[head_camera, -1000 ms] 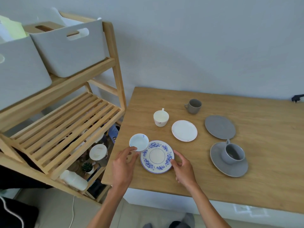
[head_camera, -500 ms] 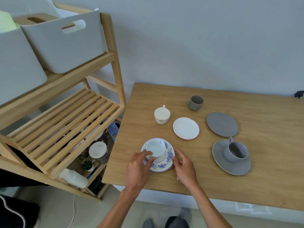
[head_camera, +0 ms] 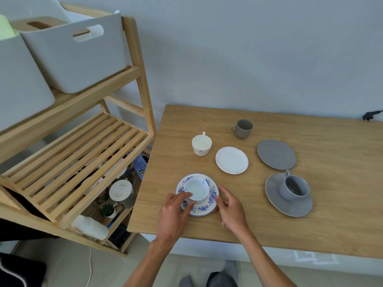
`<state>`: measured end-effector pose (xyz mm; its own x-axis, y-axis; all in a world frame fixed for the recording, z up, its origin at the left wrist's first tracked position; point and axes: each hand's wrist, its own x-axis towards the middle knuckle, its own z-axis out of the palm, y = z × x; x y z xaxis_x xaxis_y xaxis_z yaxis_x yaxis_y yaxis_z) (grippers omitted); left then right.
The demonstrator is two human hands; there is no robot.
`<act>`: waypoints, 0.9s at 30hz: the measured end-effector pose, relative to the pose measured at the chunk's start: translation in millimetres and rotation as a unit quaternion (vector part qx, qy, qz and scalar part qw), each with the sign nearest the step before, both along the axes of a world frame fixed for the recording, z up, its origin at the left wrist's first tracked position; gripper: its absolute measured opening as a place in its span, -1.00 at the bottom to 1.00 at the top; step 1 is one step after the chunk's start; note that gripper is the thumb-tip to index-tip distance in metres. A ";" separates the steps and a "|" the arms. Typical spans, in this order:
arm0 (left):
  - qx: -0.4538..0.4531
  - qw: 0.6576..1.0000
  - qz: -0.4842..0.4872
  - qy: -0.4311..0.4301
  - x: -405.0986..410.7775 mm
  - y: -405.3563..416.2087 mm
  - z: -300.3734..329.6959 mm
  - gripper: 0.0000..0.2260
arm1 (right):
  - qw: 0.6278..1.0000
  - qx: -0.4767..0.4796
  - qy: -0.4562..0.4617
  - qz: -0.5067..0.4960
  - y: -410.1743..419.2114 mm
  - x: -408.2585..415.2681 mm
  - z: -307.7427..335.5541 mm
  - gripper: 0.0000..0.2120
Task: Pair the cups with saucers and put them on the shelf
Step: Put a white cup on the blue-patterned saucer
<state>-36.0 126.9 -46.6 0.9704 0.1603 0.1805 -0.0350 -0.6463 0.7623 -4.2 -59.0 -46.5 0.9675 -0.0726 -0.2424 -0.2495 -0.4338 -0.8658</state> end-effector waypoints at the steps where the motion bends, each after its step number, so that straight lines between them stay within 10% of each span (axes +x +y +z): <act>1: -0.002 1.000 -0.003 0.003 0.2 0.9 0.1 -0.76 | 1.000 -0.002 0.000 0.000 -0.3 -0.5 -0.1 -0.62; 10: -0.034 0.999 -0.013 0.039 7.1 18.1 4.8 -0.43 | 0.999 0.023 0.029 -0.010 -2.8 -0.4 1.2 -0.68; 19: -0.026 0.998 0.021 -0.050 70.3 36.0 34.4 -0.61 | 0.993 0.061 0.042 -0.088 -33.8 19.9 2.2 -0.72; 27: 0.010 0.995 -0.070 0.069 156.2 5.4 35.2 -0.51 | 0.988 0.052 0.068 -0.127 -61.1 79.3 6.8 -0.52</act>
<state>120.2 132.3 -11.3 0.9988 0.0195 0.0454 -0.0214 -0.6575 0.7531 75.1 -120.1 -39.7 0.8794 -0.2770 -0.3873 -0.4557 -0.2535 -0.8533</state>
